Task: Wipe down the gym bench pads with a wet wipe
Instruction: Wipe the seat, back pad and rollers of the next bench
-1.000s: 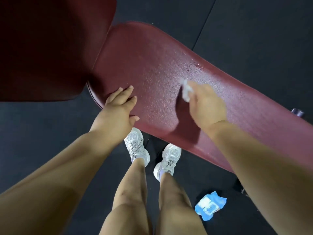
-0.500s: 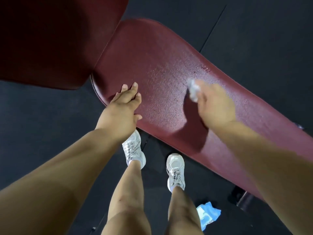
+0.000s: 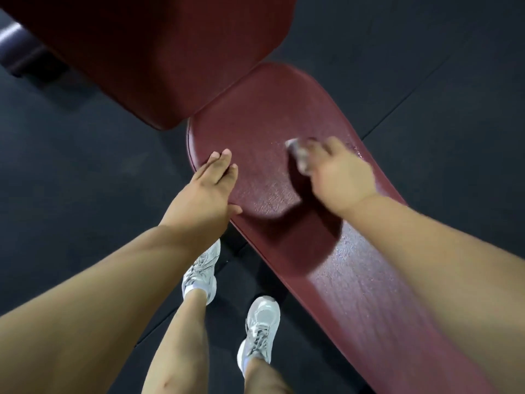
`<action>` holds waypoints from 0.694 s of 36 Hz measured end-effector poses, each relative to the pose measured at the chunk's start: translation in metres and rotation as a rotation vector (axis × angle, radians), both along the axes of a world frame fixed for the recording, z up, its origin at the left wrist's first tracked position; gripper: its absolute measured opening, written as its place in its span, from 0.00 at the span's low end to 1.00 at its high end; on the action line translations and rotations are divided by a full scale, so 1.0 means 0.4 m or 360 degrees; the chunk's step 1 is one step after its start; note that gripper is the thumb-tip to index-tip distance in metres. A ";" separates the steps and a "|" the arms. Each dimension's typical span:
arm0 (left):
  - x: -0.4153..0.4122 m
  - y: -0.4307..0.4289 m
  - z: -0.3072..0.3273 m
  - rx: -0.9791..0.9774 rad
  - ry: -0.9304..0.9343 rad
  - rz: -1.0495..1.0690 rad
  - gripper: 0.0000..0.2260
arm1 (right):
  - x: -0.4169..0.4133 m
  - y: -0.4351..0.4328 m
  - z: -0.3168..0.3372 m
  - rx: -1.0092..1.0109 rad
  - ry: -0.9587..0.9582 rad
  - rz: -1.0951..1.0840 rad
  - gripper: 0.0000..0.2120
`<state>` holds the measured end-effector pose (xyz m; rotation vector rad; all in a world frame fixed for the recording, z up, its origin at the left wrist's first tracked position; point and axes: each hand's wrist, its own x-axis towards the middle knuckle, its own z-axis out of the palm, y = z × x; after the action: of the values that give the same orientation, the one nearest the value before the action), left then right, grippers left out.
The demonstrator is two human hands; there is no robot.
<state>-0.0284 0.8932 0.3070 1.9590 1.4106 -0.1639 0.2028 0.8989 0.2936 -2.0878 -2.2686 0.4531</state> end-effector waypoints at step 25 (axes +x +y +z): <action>-0.011 -0.019 -0.019 0.0233 0.0005 0.0077 0.30 | -0.033 0.070 -0.032 0.0242 0.0038 -0.0399 0.16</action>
<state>-0.0328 0.8857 0.2993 2.0405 1.5081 -0.0420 0.1898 0.9268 0.2808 -2.2327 -1.9242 0.2825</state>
